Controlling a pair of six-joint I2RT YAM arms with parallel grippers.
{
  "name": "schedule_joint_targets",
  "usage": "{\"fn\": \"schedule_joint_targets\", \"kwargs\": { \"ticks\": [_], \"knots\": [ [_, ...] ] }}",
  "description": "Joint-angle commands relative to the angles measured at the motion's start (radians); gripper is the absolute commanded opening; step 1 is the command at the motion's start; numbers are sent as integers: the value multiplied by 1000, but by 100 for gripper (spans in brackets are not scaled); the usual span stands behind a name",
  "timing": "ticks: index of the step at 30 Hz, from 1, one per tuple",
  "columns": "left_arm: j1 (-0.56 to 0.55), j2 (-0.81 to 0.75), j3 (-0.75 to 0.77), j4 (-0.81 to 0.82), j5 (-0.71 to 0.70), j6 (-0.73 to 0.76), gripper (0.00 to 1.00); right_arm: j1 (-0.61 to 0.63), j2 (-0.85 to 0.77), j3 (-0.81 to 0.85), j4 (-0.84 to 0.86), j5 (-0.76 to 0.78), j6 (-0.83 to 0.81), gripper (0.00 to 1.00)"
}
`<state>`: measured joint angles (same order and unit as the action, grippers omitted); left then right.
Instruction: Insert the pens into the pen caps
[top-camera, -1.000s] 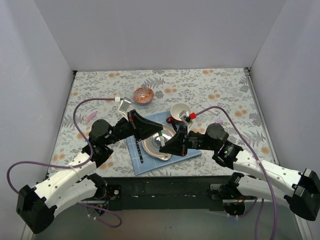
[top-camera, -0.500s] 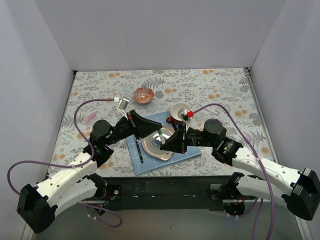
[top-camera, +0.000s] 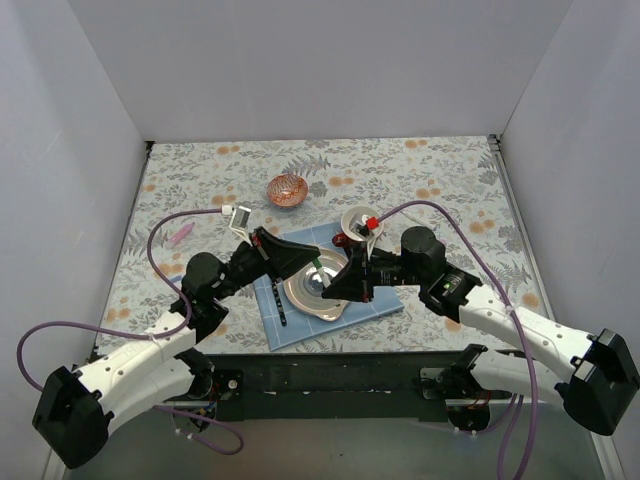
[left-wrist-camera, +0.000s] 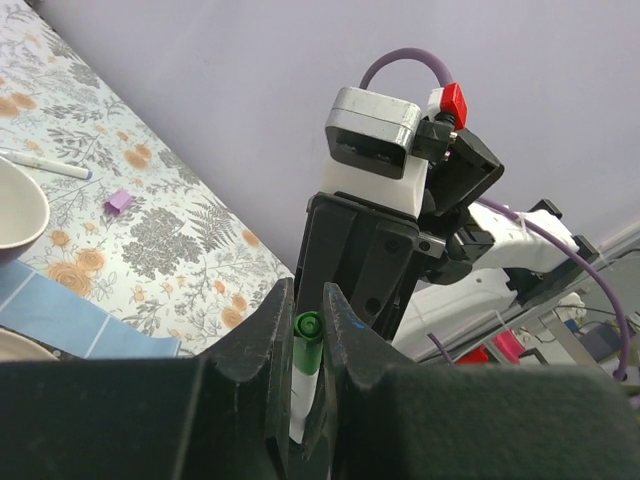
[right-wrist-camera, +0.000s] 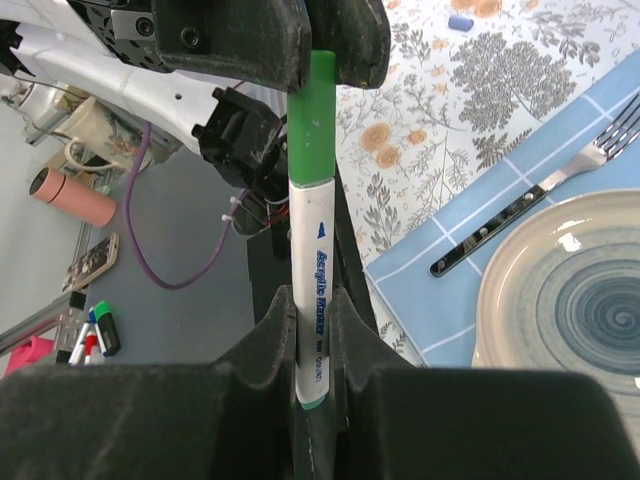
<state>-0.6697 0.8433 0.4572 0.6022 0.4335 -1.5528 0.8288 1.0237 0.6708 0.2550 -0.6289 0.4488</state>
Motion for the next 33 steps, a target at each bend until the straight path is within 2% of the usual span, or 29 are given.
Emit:
{"fn": "schedule_joint_targets", "kwargs": {
  "ticks": [1, 5, 12, 17, 24, 27, 30, 33],
  "knots": [
    [-85, 14, -95, -99, 185, -20, 0, -94, -13, 147, 268, 146, -1, 1],
    [-125, 51, -95, -76, 163, -24, 0, -111, 10, 176, 270, 129, 7, 1],
    [-272, 197, -97, -1, 114, -47, 0, -163, 35, 190, 291, 101, 11, 1],
    [-311, 231, -88, -13, 102, -46, 0, -230, 12, 188, 285, 57, -1, 1],
    [-353, 270, -98, 13, 79, -85, 0, -261, -22, 187, 239, 121, -45, 1],
    [-352, 237, -36, -65, 38, -40, 0, -261, -11, 170, 237, 97, -19, 1],
    [-335, 183, 128, -362, -105, 93, 0, -261, 7, 126, 234, 11, 36, 1],
    [-279, 194, 323, -549, -179, 192, 0, -260, -19, 63, 243, -44, 74, 1]
  ]
}}
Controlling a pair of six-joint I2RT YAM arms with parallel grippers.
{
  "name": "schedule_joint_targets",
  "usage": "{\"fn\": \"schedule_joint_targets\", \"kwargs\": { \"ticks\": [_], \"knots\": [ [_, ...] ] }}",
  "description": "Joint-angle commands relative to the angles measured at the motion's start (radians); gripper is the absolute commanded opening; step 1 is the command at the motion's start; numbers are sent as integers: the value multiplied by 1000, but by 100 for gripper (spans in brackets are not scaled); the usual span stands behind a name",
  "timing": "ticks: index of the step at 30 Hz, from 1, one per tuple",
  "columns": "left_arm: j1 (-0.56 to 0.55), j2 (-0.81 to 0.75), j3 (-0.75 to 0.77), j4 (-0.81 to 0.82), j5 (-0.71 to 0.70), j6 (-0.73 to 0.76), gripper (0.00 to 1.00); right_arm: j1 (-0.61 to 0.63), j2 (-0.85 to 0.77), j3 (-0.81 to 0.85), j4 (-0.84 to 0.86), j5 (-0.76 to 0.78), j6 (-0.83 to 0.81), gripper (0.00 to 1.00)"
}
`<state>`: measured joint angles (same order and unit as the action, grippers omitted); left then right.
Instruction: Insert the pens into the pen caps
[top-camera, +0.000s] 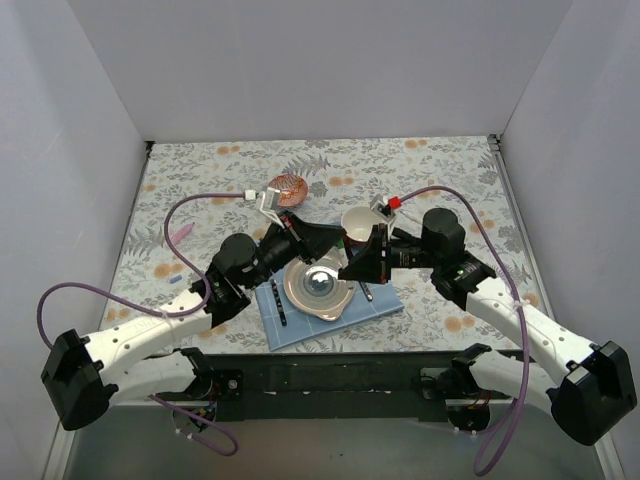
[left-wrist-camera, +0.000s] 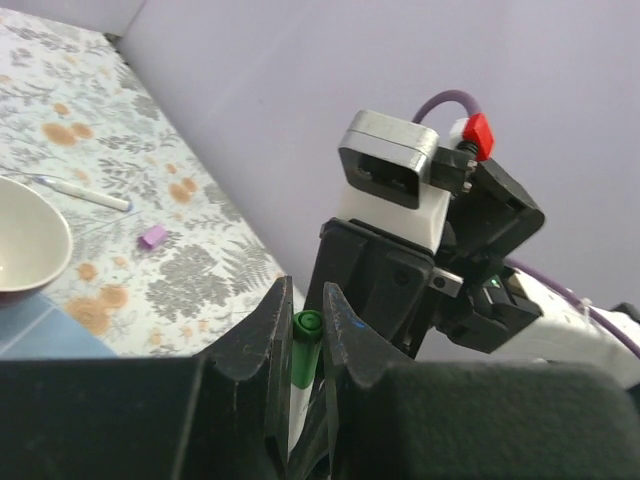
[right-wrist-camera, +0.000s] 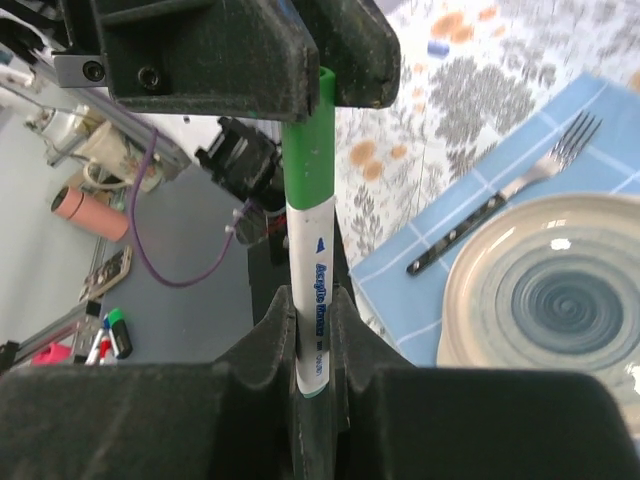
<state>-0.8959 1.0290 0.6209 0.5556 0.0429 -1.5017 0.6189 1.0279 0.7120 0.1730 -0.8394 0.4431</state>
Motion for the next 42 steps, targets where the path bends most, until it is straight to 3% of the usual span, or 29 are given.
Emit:
{"fn": "schedule_joint_targets", "kwargs": {
  "ticks": [1, 2, 3, 6, 11, 14, 15, 16, 19, 20, 21, 22, 23, 25, 28, 32, 42],
  "knots": [
    [-40, 17, 199, -540, 204, 159, 3, -50, -34, -20, 326, 157, 85, 1],
    [-29, 41, 277, -578, 184, 179, 32, -50, -48, -35, 321, 155, 83, 1],
    [-26, 52, 310, -626, 172, 207, 44, -51, -72, -46, 312, 155, 83, 1],
    [-26, 86, 403, -658, 147, 250, 54, -50, -110, -66, 217, 187, 54, 1],
    [-26, 82, 471, -674, 16, 351, 72, -50, -155, -54, -37, 397, -10, 1],
    [-26, 60, 479, -678, -187, 415, 81, -54, -151, -10, -212, 633, -62, 1],
    [-25, 57, 481, -686, -237, 437, 86, -56, -122, 51, -353, 704, -72, 1],
    [-24, 51, 471, -686, -362, 466, 96, -56, -103, 85, -418, 834, -82, 1],
    [8, 60, 424, -662, -513, 578, 98, -58, -28, 188, -598, 1067, -90, 1],
    [94, 72, 419, -665, -493, 580, 98, -62, 15, 201, -613, 1100, -104, 1],
    [159, 88, 425, -730, -448, 499, 98, -68, 44, 223, -651, 1137, -119, 1],
    [226, 123, 434, -770, -307, 453, 98, -74, 79, 236, -679, 1208, -124, 1],
    [344, 135, 433, -798, -234, 410, 98, -83, 145, 245, -699, 1236, -126, 1],
    [408, 152, 409, -824, -149, 383, 98, -85, 182, 216, -693, 1270, -101, 1],
    [419, 122, 315, -780, -182, 406, 98, -96, 175, 95, -575, 1208, -109, 1],
    [422, 54, 203, -683, -236, 449, 98, -131, 242, 79, -566, 1151, -133, 4],
    [420, -1, 208, -689, -201, 440, 98, -136, 451, 110, -578, 1180, -165, 18]
  ]
}}
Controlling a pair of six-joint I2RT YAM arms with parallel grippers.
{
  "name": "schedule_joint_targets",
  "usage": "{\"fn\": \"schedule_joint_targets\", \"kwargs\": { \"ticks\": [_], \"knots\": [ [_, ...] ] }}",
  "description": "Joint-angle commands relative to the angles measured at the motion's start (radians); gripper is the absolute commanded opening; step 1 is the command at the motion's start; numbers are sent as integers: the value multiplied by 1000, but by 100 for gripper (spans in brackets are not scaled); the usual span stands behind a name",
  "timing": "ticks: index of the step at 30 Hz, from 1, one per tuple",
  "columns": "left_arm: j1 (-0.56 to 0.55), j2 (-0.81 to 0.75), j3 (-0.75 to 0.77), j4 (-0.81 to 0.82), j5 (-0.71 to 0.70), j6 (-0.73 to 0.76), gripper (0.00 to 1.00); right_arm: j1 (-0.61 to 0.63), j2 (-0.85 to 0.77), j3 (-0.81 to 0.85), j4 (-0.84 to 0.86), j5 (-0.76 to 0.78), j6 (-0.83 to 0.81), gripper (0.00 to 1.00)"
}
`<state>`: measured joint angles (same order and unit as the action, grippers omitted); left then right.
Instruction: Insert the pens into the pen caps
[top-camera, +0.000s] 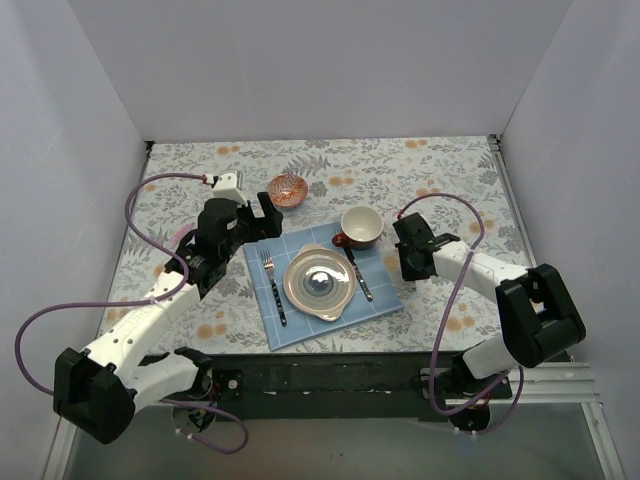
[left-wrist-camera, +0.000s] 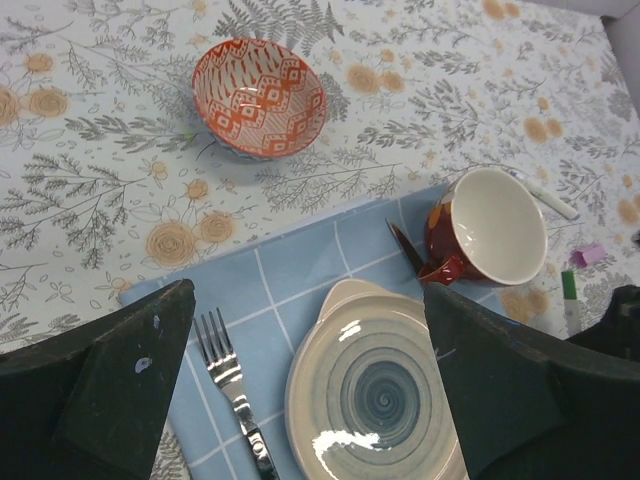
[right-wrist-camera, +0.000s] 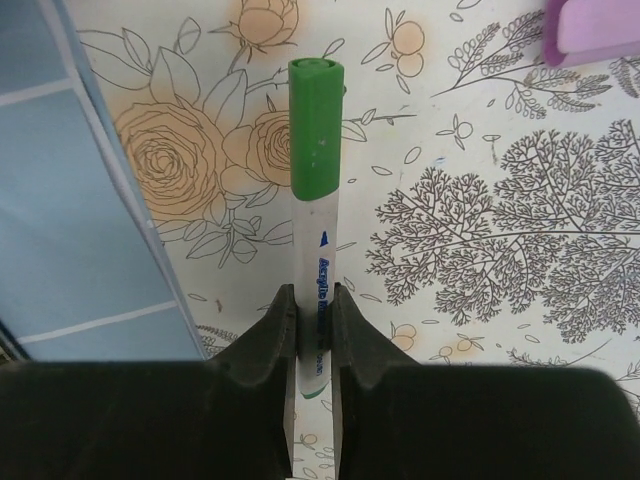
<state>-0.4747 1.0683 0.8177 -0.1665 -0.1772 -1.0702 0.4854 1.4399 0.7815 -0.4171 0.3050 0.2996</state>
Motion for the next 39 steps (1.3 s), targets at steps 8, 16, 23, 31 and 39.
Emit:
{"fn": "schedule_joint_targets", "kwargs": {
  "ticks": [8, 16, 23, 31, 39],
  "knots": [
    [-1, -50, -3, 41, 25, 21, 98, -14, 80, 25, 43, 32, 4, 28],
    [-1, -34, -12, 38, -62, 105, 98, -25, 24, 19, 34, 0, 13, 37],
    [13, 10, -21, 39, -200, 237, 98, -25, -197, 88, -2, -116, 7, 46],
    [212, 185, 78, -50, -178, 343, 95, -25, -470, 21, 170, -476, 33, 63],
    [455, 489, 363, -283, 30, 601, 92, -24, -590, -30, 216, -580, 42, 64]
  ]
}}
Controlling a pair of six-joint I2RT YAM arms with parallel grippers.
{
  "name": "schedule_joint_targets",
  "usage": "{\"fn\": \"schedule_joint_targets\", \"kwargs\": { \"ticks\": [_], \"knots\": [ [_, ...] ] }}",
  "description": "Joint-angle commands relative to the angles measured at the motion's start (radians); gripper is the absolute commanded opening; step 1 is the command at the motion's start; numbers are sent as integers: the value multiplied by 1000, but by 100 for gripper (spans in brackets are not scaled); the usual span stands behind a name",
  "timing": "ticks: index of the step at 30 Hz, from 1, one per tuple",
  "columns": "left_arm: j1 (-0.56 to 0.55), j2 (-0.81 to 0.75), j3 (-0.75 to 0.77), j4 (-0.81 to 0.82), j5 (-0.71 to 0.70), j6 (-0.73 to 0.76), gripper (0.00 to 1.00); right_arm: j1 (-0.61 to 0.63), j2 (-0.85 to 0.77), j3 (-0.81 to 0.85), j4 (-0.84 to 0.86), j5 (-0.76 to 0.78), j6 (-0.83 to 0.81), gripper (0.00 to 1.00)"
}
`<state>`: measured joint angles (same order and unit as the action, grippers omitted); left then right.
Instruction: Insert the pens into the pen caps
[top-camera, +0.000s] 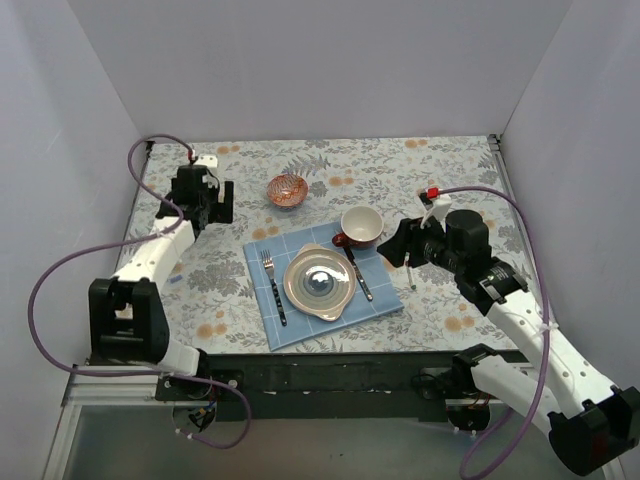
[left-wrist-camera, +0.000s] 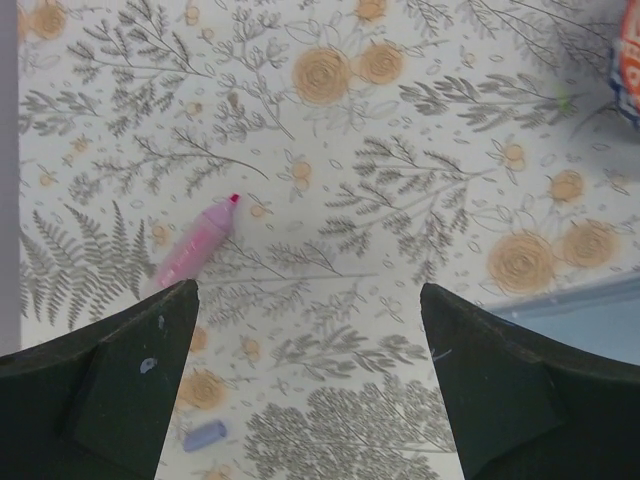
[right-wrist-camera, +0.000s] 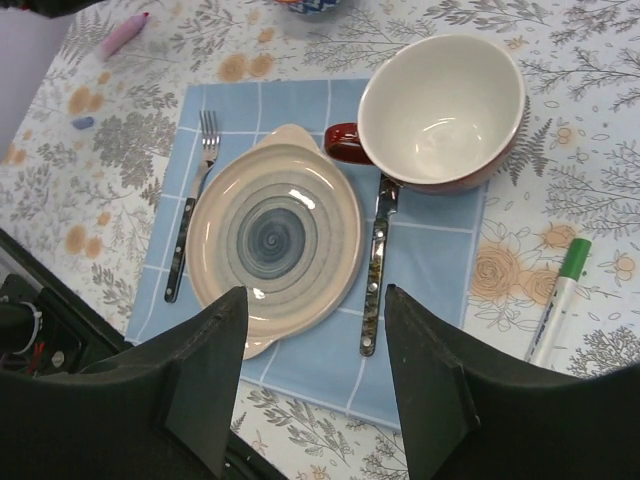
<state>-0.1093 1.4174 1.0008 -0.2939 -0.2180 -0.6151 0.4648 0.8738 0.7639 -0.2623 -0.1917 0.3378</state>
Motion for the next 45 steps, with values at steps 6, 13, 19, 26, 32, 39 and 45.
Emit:
{"fn": "schedule_joint_targets", "kwargs": {
  "ticks": [6, 13, 19, 26, 32, 39, 45],
  "knots": [
    [172, 357, 331, -359, 310, 299, 87, 50, 28, 61, 9, -81, -5, 62],
    [238, 443, 429, -452, 361, 429, 80, 92, 85, 29, 9, -114, 0, 60],
    [270, 466, 435, -403, 287, 491, 80, 103, 103, 0, 12, -112, -5, 60],
    [319, 555, 478, -429, 258, 535, 79, 103, 134, -12, -9, -77, -25, 59],
    [353, 623, 490, -445, 276, 523, 73, 103, 175, -23, 15, -83, -28, 59],
    [324, 606, 429, -479, 359, 442, 48, 101, 142, -23, 3, -74, -34, 59],
    [246, 535, 239, -407, 324, 388, 7, 101, 113, -29, 11, -95, -17, 59]
  ]
}}
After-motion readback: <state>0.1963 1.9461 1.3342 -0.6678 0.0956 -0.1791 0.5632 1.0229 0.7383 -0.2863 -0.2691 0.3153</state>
